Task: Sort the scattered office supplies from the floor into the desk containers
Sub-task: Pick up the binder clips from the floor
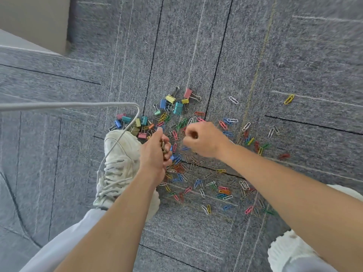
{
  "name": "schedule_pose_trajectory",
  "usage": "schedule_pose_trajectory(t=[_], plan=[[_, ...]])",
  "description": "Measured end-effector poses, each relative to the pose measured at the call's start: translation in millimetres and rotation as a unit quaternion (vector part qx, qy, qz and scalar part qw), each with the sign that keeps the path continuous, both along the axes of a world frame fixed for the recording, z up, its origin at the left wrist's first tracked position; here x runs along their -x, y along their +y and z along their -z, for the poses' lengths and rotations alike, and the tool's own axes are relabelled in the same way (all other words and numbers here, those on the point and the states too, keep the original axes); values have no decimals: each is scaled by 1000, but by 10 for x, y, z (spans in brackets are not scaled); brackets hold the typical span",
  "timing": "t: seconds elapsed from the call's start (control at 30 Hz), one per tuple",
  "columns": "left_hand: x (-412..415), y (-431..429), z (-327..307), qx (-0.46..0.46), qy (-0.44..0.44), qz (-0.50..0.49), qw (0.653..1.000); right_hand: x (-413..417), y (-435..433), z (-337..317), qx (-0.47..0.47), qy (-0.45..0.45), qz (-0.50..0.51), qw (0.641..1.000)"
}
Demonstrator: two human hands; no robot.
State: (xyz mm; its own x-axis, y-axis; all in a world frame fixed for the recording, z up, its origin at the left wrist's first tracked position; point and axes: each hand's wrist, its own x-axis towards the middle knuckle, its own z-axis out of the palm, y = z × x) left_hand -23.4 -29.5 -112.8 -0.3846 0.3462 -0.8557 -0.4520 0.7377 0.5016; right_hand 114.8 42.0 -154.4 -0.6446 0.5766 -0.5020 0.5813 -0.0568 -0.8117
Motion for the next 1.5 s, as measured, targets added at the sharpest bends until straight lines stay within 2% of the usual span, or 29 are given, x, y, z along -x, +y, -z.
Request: schedule_pose_trajectory(t=[0.07,0.1,0.2,0.3,0.37,0.47,0.6,0.7,0.77,0.87,0.97,1.03,1.2,1.3,1.37,1.5], plan=[[-3,2,-100,19,-68,1,998,-126,105,-132,118,23,111,986],[-2,10,-170,26,-97,0,995,-178,160,-231,188,36,165,968],[13,95,-431,16,-158,-17,987,-306,347,-625,379,107,308,866],[-1,236,-814,-32,-201,-55,977,-377,496,-1168,459,174,369,789],[-49,339,-1166,-67,-220,-85,970,-405,573,-1568,476,193,384,767],[-166,432,-1855,-116,-225,-136,958,-458,658,-2286,453,197,353,795],[-197,405,-2794,-184,-203,-176,945,-499,647,-3326,364,206,221,881],[-121,241,-3536,-251,-152,-194,936,-435,445,-4152,188,126,155,962],[-57,28,-4019,-293,-106,-185,932,-382,210,-4724,56,69,112,990],[74,-451,-4705,-350,-42,-142,925,-274,-212,-5551,-119,13,46,992],[263,-1076,-5376,-386,100,-63,915,-105,-730,-6283,-256,-16,-16,966],[436,-1563,-5778,-391,197,-17,899,39,-1105,-6681,-308,-16,-38,951],[931,-2856,-6512,-383,379,-13,842,542,-1999,-7311,-321,55,-58,944],[1225,-3555,-6770,-371,452,-36,811,960,-2545,-7495,-283,111,-73,950],[1415,-3951,-6877,-346,488,-46,800,1258,-2845,-7549,-248,132,-92,955],[1845,-4539,-6939,-303,512,-61,801,1895,-3320,-7613,-164,150,-161,962]])
